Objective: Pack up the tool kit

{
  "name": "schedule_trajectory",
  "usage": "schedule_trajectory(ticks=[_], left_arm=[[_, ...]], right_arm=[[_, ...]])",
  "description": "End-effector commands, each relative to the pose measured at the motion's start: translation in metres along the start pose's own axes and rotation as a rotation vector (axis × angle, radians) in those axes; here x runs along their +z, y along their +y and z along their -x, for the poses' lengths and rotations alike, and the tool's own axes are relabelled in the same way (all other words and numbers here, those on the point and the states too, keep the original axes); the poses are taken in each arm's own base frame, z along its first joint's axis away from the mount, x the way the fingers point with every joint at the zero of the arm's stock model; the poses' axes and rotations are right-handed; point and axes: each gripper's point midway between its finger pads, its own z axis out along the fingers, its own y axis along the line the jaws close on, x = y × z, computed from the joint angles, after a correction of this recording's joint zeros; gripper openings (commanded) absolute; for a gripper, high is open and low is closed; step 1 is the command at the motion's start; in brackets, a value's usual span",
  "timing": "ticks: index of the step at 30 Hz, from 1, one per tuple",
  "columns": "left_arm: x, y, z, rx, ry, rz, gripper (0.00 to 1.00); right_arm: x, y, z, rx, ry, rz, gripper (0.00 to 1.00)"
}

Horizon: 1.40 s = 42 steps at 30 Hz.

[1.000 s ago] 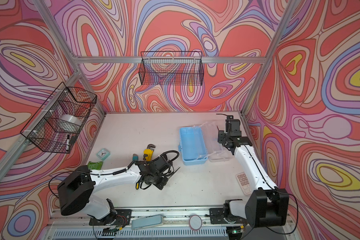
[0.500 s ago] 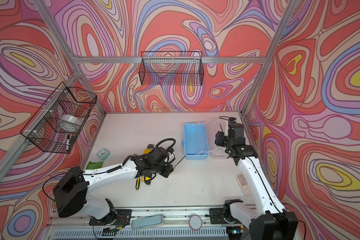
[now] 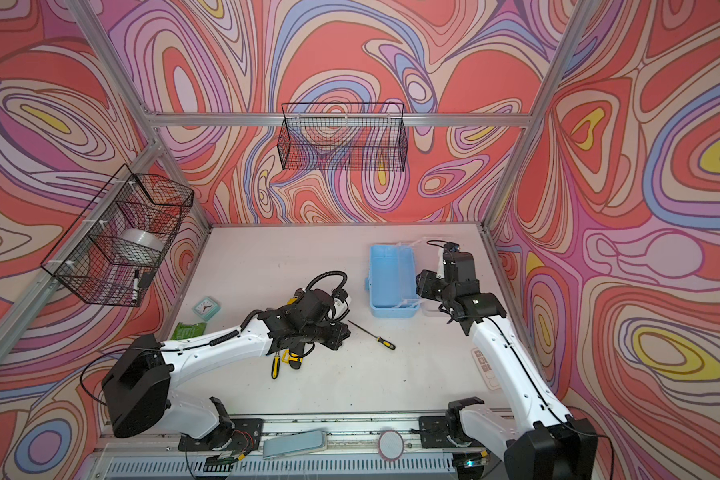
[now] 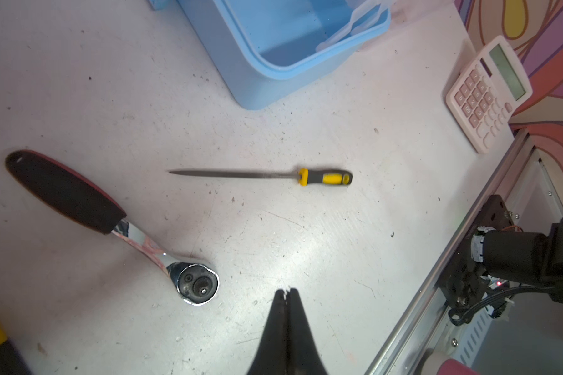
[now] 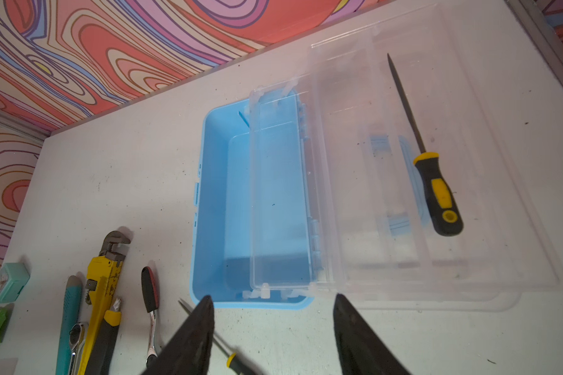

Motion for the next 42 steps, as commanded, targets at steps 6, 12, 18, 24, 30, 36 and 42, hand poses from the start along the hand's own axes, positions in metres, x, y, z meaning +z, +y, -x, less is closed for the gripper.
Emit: schedule_trajectory(ticks=[6, 12, 18, 24, 30, 36, 42], left_arm=[[-0.012, 0.017, -0.009, -0.087, -0.046, 0.033, 0.31], [-0.031, 0.035, -0.015, -0.142, -0.098, 0.058, 0.56], [-0.047, 0.054, -0.026, -0.180, -0.147, 0.097, 0.68], [-0.054, 0.061, -0.033, -0.200, -0.178, 0.100, 0.76], [-0.054, 0.062, -0.036, -0.196, -0.173, 0.098, 0.78], [-0.051, 0.060, -0.037, -0.192, -0.166, 0.085, 0.79], [-0.050, 0.061, -0.037, -0.192, -0.162, 0.085, 0.79]], right_arm=[[0.023, 0.070, -0.073, -0.265, 0.202, 0.102, 0.58], [0.042, 0.079, -0.111, -0.394, 0.303, 0.088, 0.49], [0.048, 0.069, -0.144, -0.449, 0.410, 0.026, 0.49], [0.051, 0.056, -0.168, -0.420, 0.461, -0.054, 0.48], [0.059, 0.047, -0.185, -0.383, 0.483, -0.099, 0.47], [0.070, 0.040, -0.187, -0.385, 0.463, -0.146, 0.55], [0.080, 0.037, -0.194, -0.407, 0.484, -0.160, 0.61]])
